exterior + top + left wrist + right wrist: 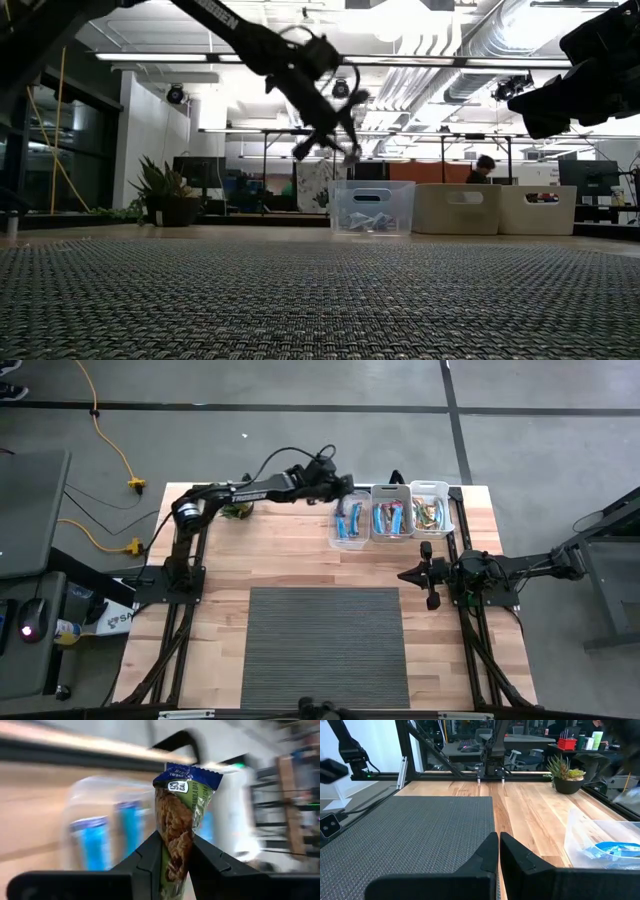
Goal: Pick and place Granola Bars by type
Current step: Put the blue granola bar into the transparent bin
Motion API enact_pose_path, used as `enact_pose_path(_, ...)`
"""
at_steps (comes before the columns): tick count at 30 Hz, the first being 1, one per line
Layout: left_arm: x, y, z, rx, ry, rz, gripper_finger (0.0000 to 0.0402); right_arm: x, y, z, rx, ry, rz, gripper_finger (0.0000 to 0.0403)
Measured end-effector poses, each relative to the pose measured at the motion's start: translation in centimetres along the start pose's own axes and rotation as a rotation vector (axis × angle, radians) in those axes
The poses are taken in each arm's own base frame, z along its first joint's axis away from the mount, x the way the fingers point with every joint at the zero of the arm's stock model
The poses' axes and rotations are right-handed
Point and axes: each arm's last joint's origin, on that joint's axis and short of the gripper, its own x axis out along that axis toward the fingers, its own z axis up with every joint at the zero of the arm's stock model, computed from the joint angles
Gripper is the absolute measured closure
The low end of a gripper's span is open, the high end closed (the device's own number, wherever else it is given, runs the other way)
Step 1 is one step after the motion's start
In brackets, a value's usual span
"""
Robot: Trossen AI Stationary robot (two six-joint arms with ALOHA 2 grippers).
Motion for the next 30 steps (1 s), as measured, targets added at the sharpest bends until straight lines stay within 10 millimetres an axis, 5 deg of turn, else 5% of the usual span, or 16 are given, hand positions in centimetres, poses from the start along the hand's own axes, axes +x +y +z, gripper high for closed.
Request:
enact_pose_path(18, 4.2, 2.5, -3.1, -0.032, 0.055, 0.115, 0.0324, 0.0, 0.0, 0.0, 0.000, 0.000, 0.000, 0.0402)
enact_pose_path(30, 4.3, 2.4, -3.3, -0.033, 0.051, 0.115, 0.0323, 0.0, 0.0, 0.0, 0.000, 0.000, 0.000, 0.0402)
